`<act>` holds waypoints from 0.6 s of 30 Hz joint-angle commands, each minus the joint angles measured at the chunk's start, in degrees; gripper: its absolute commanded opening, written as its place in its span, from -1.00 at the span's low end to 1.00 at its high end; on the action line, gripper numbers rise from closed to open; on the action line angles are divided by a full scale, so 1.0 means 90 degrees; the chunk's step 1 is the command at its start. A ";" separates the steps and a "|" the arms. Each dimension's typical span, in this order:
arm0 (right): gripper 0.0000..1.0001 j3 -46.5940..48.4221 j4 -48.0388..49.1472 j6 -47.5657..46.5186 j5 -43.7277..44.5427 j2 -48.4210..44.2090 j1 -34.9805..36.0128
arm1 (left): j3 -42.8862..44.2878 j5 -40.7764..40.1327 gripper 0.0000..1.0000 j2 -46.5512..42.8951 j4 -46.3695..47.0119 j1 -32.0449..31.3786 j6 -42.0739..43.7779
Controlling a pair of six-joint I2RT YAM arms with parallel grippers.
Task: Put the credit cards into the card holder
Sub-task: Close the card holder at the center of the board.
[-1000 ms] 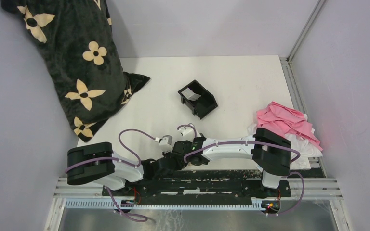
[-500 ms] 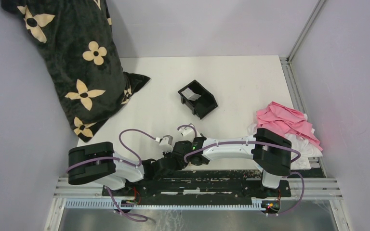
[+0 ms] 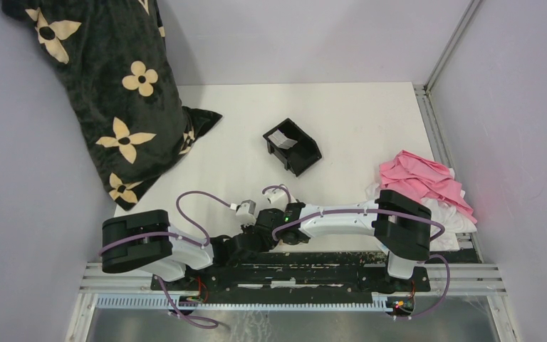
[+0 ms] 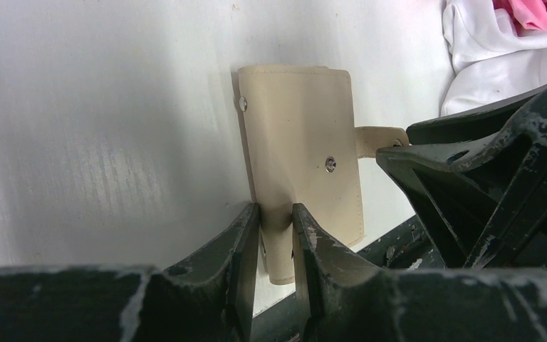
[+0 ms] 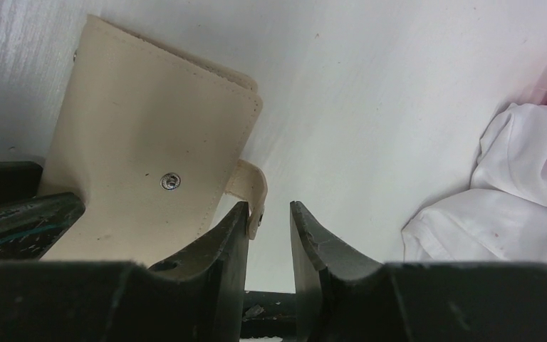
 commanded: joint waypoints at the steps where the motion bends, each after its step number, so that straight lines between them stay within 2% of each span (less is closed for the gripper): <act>1: -0.34 0.0785 0.2155 -0.0082 -0.0019 -0.0086 0.0734 | 0.0812 -0.0075 -0.37 0.0463 -0.1366 -0.0131 0.0069; 18: -0.35 0.1032 0.2415 -0.0335 -0.0133 0.0139 0.0734 | 0.0776 -0.0114 -0.38 0.0459 -0.1366 -0.0167 0.0003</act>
